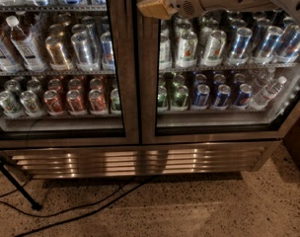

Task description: Open right fridge door

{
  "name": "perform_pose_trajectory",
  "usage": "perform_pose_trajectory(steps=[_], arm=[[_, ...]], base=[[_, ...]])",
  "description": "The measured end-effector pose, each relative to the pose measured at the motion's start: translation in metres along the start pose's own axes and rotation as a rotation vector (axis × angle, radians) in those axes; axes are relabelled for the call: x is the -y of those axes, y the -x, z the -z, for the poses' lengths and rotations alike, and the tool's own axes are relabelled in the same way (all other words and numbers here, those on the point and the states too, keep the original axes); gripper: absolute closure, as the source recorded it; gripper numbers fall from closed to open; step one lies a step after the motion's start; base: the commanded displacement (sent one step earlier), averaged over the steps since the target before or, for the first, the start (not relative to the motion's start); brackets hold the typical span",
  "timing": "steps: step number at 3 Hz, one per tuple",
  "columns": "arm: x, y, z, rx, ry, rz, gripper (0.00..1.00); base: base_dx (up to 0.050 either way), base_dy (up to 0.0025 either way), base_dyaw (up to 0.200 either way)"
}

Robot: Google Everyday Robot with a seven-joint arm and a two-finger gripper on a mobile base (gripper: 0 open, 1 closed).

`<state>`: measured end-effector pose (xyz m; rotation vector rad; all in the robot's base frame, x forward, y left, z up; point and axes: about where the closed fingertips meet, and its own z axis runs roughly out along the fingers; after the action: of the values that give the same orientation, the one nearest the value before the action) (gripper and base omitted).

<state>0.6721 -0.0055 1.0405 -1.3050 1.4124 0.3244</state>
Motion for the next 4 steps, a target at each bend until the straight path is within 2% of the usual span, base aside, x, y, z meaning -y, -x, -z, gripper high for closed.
perform_pose_trajectory(steps=[3, 4], arm=[[-0.0008, -0.0005, -0.0001, -0.018, -0.019, -0.008, 1.0], [0.0009, 0.0025, -0.0066, -0.006, 0.02, 0.002, 1.0]], base=[[0.0, 0.0, 0.0], [0.0, 0.0, 0.0]])
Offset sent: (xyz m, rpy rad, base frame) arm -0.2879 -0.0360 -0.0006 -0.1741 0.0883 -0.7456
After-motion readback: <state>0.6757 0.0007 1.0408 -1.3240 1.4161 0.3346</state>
